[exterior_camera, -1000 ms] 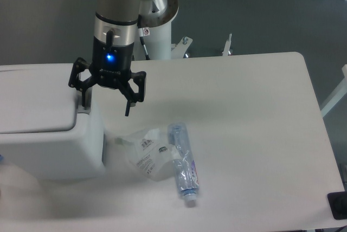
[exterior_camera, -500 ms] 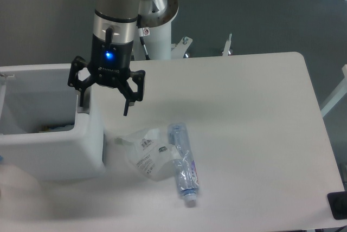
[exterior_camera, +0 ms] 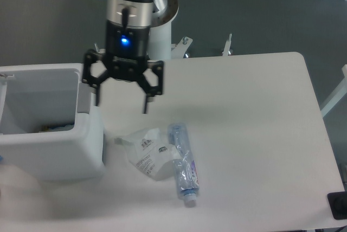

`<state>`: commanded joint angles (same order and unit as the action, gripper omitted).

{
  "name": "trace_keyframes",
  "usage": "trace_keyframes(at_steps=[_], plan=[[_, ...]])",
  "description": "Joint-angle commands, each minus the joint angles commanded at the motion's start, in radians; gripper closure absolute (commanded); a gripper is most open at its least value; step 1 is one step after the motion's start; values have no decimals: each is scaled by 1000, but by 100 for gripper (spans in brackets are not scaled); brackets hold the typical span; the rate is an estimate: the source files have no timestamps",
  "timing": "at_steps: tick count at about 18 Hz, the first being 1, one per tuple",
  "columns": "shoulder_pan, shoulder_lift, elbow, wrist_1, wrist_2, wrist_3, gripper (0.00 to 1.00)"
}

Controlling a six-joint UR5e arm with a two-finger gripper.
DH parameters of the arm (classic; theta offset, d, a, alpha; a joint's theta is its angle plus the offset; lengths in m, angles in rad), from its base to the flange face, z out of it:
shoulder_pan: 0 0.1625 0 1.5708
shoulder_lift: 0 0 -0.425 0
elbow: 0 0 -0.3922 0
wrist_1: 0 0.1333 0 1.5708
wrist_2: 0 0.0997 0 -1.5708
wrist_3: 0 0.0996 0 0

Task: Open the trash can
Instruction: 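Raise the gripper away from the opened trash can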

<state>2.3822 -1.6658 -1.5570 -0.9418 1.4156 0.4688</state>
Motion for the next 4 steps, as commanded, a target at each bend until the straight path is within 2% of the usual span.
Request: trace_keyframes(at_steps=[2, 4], plan=[[26, -23, 0, -8, 40, 100, 0], [43, -37, 0, -8, 60, 132, 0]])
